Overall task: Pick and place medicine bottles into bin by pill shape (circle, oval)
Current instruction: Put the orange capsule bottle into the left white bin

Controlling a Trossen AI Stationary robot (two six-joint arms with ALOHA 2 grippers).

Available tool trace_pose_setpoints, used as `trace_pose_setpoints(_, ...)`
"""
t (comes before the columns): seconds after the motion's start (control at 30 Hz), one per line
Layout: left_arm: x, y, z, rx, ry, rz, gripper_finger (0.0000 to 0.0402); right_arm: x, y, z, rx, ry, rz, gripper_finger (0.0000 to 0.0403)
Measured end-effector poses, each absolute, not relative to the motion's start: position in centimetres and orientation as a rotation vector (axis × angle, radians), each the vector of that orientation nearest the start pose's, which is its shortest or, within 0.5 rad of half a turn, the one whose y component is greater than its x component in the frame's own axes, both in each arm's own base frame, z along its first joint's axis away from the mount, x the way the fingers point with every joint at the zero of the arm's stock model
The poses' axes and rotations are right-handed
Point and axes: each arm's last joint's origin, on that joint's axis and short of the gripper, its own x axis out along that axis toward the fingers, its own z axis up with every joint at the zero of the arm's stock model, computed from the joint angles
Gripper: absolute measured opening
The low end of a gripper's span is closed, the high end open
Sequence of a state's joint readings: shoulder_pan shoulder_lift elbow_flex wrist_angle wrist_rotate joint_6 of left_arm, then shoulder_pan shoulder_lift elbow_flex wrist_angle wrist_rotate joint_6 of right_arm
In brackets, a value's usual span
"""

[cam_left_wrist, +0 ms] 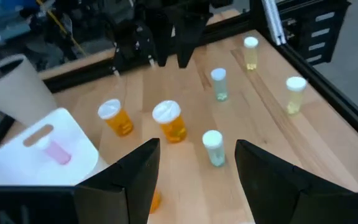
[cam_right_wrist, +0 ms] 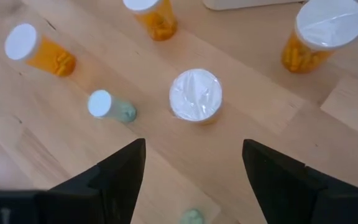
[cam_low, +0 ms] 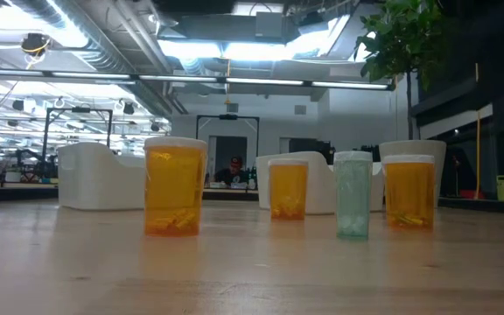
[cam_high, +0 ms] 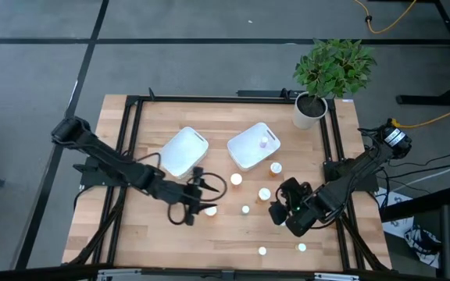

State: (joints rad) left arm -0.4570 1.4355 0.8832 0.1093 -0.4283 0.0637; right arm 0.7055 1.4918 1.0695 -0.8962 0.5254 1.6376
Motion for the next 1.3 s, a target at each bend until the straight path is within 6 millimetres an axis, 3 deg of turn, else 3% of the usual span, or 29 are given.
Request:
trace_pose_setpoints(0.23, 32.7, -12.8, 23.0, 0.181, 0.471, -0.045, 0.0204, 21.0, 16.4, 22.9, 0.733, 0.965, -0.694, 0.0270)
trace_pose_setpoints(0.4, 35.5, -12.8, 22.5, 0.091, 0.528, -0.057, 0.0204, 19.6, 15.5, 22.6, 0.751, 1.081, -0.866, 0.0270)
trace_pose_setpoints(0.6, 37.7, -12.0, 22.4, 0.032, 0.670, 0.005, 0.0204, 18.1, 14.7, 22.6, 0.738, 1.206, -1.053, 0.0270)
trace_pose_setpoints(0.87, 39.8, -11.4, 23.5, -0.009, 0.708, -0.023, 0.0204, 18.0, 14.8, 22.6, 0.746, 1.223, -1.054, 0.0270)
trace_pose_setpoints(1.07, 41.3, -10.7, 22.3, -0.165, 0.783, -0.058, 0.0203, 18.0, 14.8, 22.6, 0.743, 1.224, -1.052, 0.0270)
trace_pose_setpoints(1.3, 43.7, -11.3, 21.8, -0.156, 0.838, -0.054, 0.0203, 18.0, 14.8, 22.6, 0.725, 1.225, -1.037, 0.0270)
